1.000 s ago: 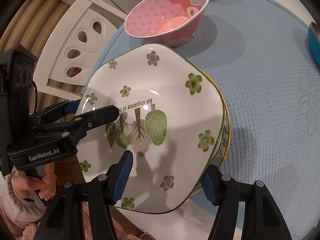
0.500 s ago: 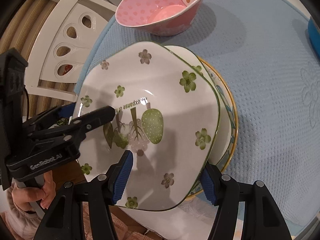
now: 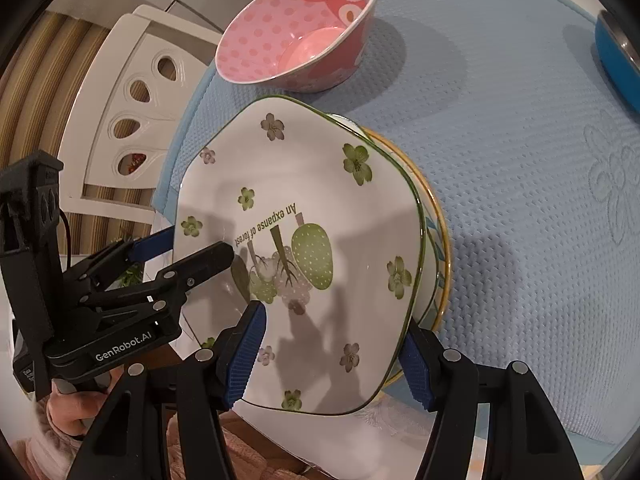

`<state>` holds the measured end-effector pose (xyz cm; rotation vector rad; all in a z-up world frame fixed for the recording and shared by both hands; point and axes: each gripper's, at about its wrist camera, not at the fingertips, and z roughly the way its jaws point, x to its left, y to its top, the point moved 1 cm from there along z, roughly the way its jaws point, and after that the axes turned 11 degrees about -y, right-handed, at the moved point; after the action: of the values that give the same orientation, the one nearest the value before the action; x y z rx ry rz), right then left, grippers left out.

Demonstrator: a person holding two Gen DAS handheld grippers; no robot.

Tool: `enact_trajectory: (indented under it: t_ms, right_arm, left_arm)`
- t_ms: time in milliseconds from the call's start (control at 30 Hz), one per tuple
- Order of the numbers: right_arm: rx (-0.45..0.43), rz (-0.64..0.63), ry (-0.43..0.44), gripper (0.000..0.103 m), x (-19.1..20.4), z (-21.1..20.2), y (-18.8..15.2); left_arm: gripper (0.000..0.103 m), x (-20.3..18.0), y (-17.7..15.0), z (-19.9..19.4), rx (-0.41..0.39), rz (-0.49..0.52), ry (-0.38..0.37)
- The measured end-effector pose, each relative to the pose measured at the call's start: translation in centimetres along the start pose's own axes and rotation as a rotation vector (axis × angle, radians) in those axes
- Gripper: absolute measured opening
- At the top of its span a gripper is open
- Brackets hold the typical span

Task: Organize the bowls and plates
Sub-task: 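Lower the held forest plate onto the plate stack with the right tool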

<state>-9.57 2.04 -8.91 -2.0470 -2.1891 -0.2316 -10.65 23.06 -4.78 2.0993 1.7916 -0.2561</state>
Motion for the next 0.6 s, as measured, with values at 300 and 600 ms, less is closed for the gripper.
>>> enact_trajectory:
  t_ms: [300,600]
  right_arm:
    - [0.002,0.011,0.005,0.062,-0.28,-0.25,-0.12]
    - [0.001,0.031,0.016,0.062,-0.89,-0.62,-0.34]
  left_arm:
    - [0.064,-0.43,0.34,0.28,0.003,0.007,0.007]
    - [0.064,0.19,0.38,0.01,0.002,0.004,0.001]
